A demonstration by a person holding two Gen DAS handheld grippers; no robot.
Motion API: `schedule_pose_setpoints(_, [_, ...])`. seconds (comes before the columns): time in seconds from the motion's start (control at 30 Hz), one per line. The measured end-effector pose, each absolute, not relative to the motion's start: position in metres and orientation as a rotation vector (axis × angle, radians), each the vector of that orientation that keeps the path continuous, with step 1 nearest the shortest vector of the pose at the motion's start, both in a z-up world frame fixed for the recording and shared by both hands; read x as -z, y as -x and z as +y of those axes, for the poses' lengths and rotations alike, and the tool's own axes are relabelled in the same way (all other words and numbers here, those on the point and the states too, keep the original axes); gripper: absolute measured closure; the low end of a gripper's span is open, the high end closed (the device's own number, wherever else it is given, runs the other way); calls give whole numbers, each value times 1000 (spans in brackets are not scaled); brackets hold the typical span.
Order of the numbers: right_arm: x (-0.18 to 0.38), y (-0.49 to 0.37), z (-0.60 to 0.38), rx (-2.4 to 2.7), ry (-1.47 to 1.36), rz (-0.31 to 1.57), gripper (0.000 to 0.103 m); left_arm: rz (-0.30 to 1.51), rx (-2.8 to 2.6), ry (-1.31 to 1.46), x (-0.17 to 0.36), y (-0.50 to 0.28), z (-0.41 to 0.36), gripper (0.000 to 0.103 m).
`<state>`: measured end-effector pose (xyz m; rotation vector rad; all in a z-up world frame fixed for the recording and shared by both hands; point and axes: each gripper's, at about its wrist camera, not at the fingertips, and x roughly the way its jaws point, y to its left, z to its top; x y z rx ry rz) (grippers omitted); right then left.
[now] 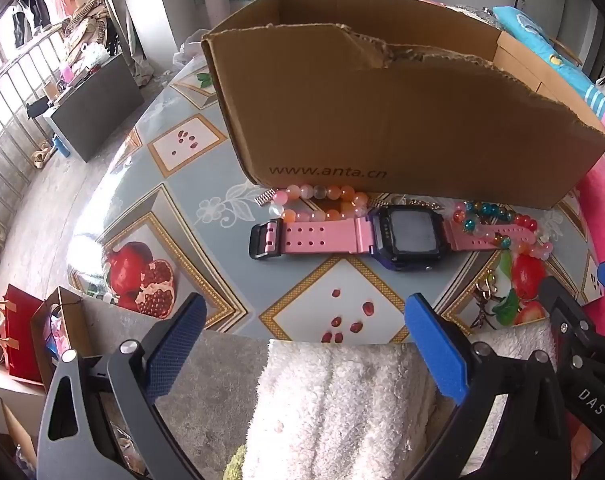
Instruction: Organize jewelry
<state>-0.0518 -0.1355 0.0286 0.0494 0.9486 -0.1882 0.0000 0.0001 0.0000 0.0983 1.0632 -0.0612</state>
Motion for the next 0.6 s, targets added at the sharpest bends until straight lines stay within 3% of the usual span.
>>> schedule_pose_setpoints(0.6, [-28, 51, -136, 190, -51, 951, 7, 1064, 55, -108, 1, 2, -1, 6])
